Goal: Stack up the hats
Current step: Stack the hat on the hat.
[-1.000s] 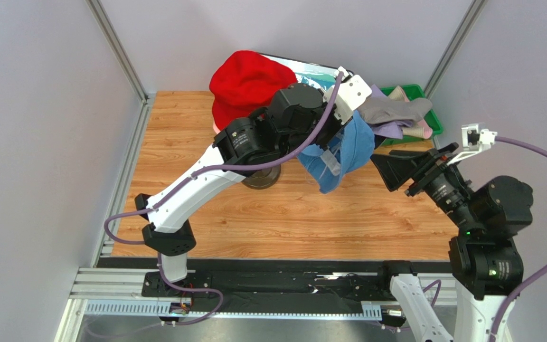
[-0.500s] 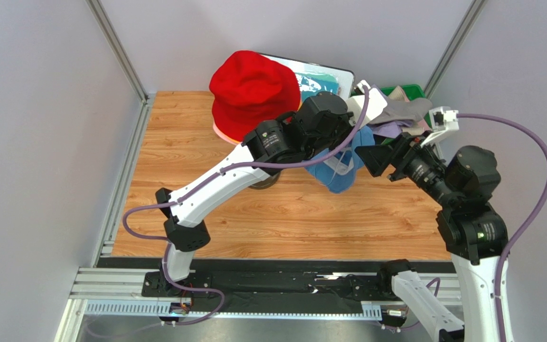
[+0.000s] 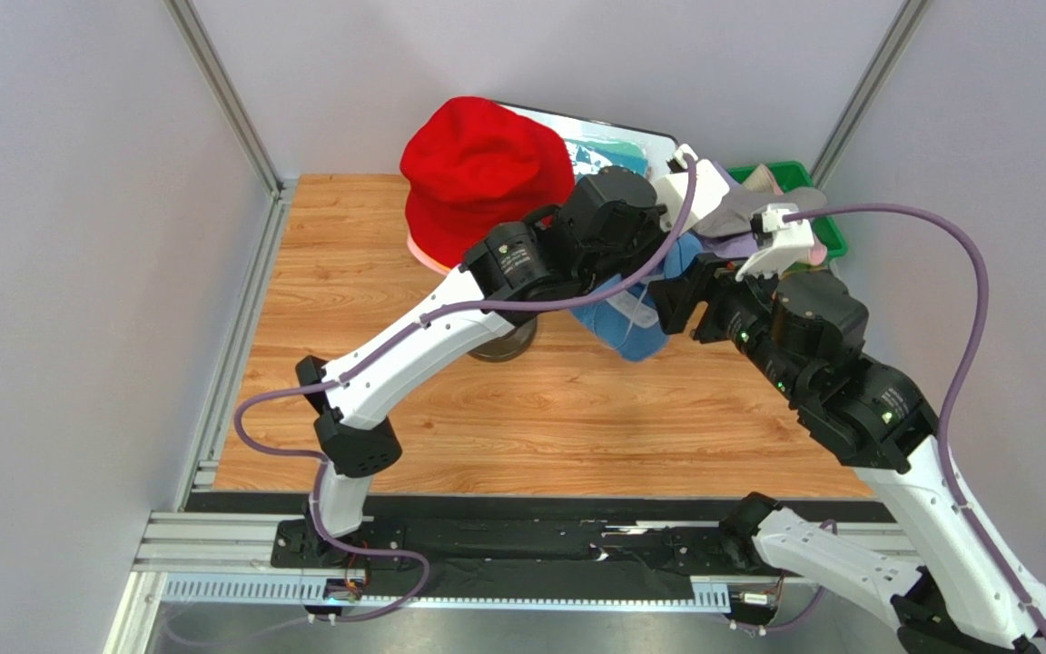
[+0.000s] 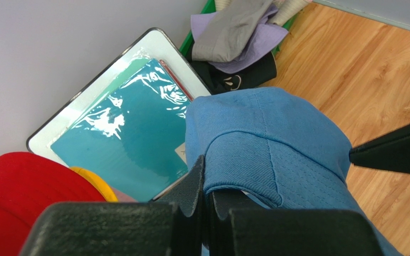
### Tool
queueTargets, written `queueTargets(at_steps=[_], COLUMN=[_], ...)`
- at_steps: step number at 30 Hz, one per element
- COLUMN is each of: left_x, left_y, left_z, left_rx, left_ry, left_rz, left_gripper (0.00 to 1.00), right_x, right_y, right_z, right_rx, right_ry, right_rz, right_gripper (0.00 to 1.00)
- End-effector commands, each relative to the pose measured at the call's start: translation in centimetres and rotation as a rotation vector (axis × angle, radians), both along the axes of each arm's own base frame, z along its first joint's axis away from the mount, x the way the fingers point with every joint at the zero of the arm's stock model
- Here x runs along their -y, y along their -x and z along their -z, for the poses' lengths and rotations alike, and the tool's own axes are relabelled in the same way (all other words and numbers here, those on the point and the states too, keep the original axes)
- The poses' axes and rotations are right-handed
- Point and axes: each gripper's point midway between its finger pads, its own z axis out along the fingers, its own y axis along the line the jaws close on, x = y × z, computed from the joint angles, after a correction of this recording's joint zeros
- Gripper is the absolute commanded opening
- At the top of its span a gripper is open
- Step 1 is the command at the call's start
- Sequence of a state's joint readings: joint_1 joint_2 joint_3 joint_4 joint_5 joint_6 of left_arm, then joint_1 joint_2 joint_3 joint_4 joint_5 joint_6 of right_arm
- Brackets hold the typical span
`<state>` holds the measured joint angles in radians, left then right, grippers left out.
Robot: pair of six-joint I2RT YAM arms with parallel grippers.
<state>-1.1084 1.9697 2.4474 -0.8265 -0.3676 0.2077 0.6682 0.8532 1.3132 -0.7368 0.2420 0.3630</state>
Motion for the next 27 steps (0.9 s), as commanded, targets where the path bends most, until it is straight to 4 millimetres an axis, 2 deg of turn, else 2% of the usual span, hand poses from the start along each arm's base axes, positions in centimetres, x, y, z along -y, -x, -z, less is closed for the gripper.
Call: queueTargets(at_steps=[1,3,7,8,10,11,12,13,14,19,20,21,24,27], left_x=[-1.6,-2.0,-2.8,-3.1,-3.5,-3.6,-3.9,-4.0,-4.4,-6.5,-6.3,-6.4,-7.5,-9.4], left_y=[1.2,1.5,2.1,2.3,2.4,2.7,2.7,2.8,2.8,1.4,1.5,1.4,-0.2,-3.0], left_z=[-4.3,-5.2,-6.8,-7.2,-7.8,-8.1,-8.7,-8.9,-9.3,-12.2,-12.5,-13.5,-15.0,-16.5], left_rx=[0.037,0.043,0.057,0.061,0.061,0.054,0.061,0.064,0.08,0.197,0.228,0.269,0.362,0.428], left_ry=[0.107,0.131,0.164,0.174,0.19,0.205,0.223,0.23,0.225,0.246,0.231,0.251,0.251,0.276], left_rz=[0.012,0.018,0.031,0.034,0.046,0.064,0.068,0.075,0.084,0.098,0.149,0.157,0.128,0.065], left_gripper=[0.0,0.0,0.0,0.0,0.0,0.0,0.0,0.0,0.0,0.0,0.0,0.0,0.0,0.0], right_x=[3.6,4.2,6.1,6.3,6.2,6.3,6.4,6.7,6.8,7.9,8.3,8.3,8.2,7.9], right_y=[-1.7,-2.1,-2.1,-2.0,-2.0,-2.1,-2.2,-2.3,-2.5,-3.5,-3.4,-3.7,-4.5,-5.7], right_z=[1.1,2.3,2.8,2.7,2.2,2.0,1.8,1.1,0.8,-3.3,-5.2,-6.3,-9.9,-13.0], right_rx=[0.005,-0.016,-0.008,-0.003,0.019,0.027,0.03,0.044,0.053,0.136,0.171,0.196,0.275,0.334], right_ry=[0.12,0.139,0.156,0.152,0.15,0.151,0.158,0.174,0.183,0.22,0.213,0.199,0.177,0.16], right_rz=[0.249,0.3,0.396,0.399,0.39,0.393,0.401,0.414,0.42,0.494,0.507,0.52,0.549,0.588], right_gripper=[0.67,0.63,0.52,0.44,0.35,0.21,0.12,0.03,0.0,0.0,0.0,0.0,0.0,0.0])
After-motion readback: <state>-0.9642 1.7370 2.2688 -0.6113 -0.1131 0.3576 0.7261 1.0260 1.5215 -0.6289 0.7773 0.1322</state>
